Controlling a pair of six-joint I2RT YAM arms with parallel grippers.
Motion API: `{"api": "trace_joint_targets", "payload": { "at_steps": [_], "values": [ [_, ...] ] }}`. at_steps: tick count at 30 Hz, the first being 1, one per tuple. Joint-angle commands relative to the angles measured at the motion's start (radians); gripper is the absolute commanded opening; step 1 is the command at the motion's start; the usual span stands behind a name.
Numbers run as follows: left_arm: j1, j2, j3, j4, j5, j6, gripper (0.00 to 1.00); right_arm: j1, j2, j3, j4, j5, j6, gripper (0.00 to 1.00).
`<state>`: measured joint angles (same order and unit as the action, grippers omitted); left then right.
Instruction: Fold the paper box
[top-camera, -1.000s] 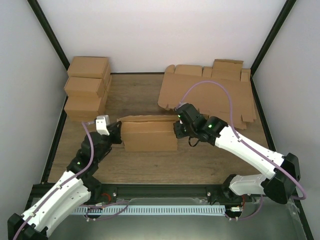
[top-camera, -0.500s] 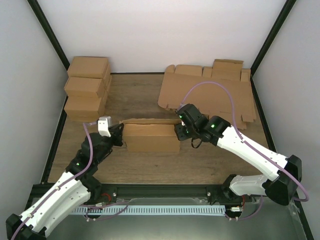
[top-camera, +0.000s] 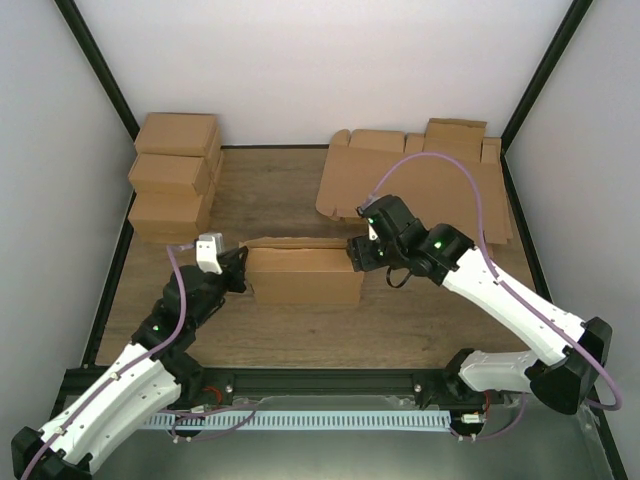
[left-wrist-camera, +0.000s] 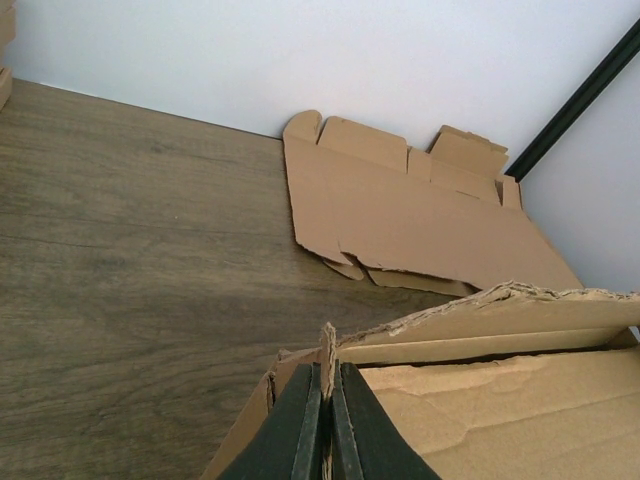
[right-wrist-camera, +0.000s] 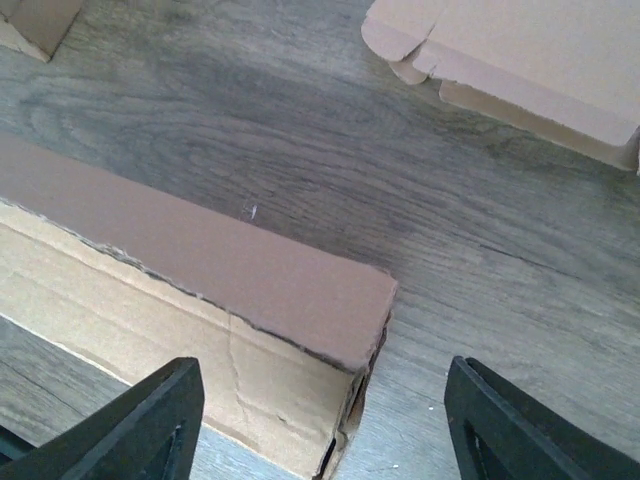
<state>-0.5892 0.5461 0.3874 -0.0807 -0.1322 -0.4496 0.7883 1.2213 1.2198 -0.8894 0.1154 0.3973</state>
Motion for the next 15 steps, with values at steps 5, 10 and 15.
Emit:
{"api": "trace_joint_targets", "payload": {
  "at_steps": [5, 10, 15],
  "values": [
    [-0.011, 0.006, 0.008, -0.068, 0.013, 0.008, 0.04, -0.024, 0.022, 0.084, 0.027, -0.016, -0.009, 0.57],
    [-0.012, 0.005, 0.009, -0.071, 0.009, 0.006, 0.04, -0.026, 0.044, 0.080, 0.024, -0.013, -0.006, 0.46],
    [-0.014, 0.004, 0.008, -0.071, 0.009, 0.008, 0.04, -0.026, 0.043, 0.061, 0.015, -0.009, -0.006, 0.35]
  ]
}}
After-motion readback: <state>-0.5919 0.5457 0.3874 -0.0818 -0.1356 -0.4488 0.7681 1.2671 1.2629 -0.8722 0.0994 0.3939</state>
